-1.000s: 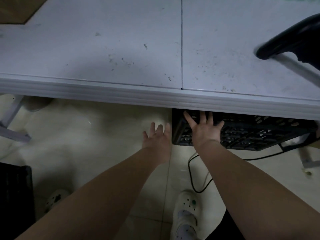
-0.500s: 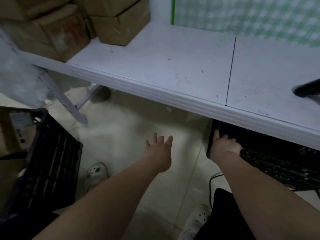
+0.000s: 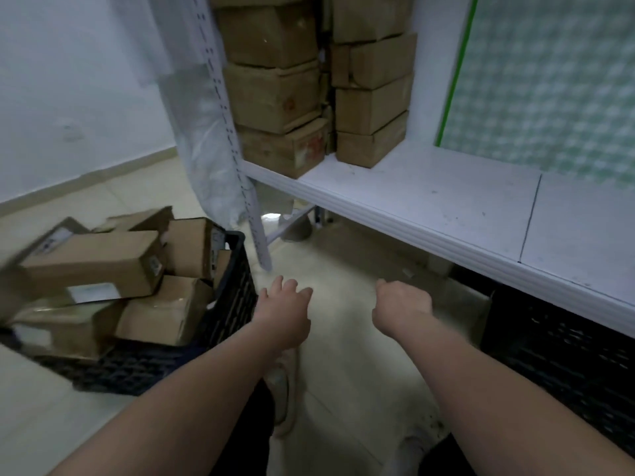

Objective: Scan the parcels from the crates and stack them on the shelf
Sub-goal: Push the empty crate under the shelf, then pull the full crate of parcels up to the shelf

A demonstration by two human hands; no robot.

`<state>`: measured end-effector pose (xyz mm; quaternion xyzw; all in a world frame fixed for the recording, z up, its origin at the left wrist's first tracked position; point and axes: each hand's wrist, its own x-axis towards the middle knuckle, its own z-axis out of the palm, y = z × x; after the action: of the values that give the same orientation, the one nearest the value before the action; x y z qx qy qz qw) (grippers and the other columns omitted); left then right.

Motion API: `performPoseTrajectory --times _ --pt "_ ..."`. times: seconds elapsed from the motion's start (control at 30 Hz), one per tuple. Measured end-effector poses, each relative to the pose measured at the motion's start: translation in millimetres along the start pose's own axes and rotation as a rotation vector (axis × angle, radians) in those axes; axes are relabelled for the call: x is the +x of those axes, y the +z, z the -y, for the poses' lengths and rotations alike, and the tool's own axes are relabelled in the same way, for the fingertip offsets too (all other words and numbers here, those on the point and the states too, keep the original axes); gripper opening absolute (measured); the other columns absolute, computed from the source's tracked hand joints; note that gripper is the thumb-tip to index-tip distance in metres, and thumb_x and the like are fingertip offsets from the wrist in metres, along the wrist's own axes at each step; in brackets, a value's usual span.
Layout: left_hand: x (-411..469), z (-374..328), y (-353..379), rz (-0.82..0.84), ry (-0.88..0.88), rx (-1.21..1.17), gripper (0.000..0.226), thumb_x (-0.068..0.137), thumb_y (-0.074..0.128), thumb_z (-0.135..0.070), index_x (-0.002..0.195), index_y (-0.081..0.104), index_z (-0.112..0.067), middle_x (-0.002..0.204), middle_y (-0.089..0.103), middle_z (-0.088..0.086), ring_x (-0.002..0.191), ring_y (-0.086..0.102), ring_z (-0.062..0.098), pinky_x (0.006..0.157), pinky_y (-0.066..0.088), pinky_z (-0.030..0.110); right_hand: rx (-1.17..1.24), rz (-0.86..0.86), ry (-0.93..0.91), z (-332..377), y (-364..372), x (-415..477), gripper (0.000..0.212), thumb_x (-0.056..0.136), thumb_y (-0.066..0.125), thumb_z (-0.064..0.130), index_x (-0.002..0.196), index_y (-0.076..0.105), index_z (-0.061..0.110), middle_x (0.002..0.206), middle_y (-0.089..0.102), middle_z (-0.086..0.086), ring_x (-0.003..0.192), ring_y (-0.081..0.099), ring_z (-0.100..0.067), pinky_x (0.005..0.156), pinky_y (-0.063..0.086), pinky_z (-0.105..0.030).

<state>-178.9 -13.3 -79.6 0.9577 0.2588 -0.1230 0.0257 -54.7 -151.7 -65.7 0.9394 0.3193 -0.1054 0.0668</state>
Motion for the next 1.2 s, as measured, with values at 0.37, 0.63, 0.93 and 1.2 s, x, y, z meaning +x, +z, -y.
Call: performPoseTrajectory --times 0.37,0.63,0.93,1.2 --pt "-47.9 129.9 8.5 -0.02 -0.352 -0.125 0.048 0.092 0.049 -0.032 0.139 0.042 -0.025 0.136 0.039 0.006 0.13 0.032 0.03 0.105 0.035 0.044 0.077 -0.017 -0.344 109.3 1.2 -4.7 0.035 0.091 0.05 0.023 0.125 0.052 0.018 0.127 0.058 -0.008 0.116 0.057 -0.028 0.087 0.047 -0.033" --pt "-48.5 178.7 26.3 -0.325 -0.36 0.062 0.061 0.096 0.043 -0.03 0.152 0.018 -0.026 0.161 0.005 0.008 0.148 -0.005 0.033 0.116 -0.001 0.058 0.041 0.094 -0.639 196.5 42.9 18.6 0.043 0.093 0.049 0.023 0.136 0.046 0.019 0.131 0.051 -0.011 0.122 0.047 -0.031 0.092 0.045 -0.037" --pt "-25.9 247.9 28.9 -0.295 -0.388 0.069 0.073 0.094 0.043 -0.052 0.153 0.002 -0.036 0.162 -0.007 0.004 0.148 -0.008 0.033 0.114 -0.005 0.059 -0.113 0.118 -0.779 286.1 92.2 57.1 0.06 0.093 0.052 0.025 0.148 0.029 0.026 0.151 0.028 -0.006 0.132 0.029 -0.029 0.094 0.045 -0.042" --pt "-17.3 251.0 36.2 -0.327 -0.384 0.027 0.073 0.094 0.046 -0.049 0.154 0.006 -0.034 0.16 -0.001 0.005 0.147 -0.007 0.037 0.115 -0.004 0.058 -0.092 -0.004 -0.883 285.5 97.7 76.5 0.046 0.098 0.042 0.02 0.142 0.037 0.031 0.151 0.033 0.003 0.131 0.032 -0.026 0.076 0.039 -0.034"
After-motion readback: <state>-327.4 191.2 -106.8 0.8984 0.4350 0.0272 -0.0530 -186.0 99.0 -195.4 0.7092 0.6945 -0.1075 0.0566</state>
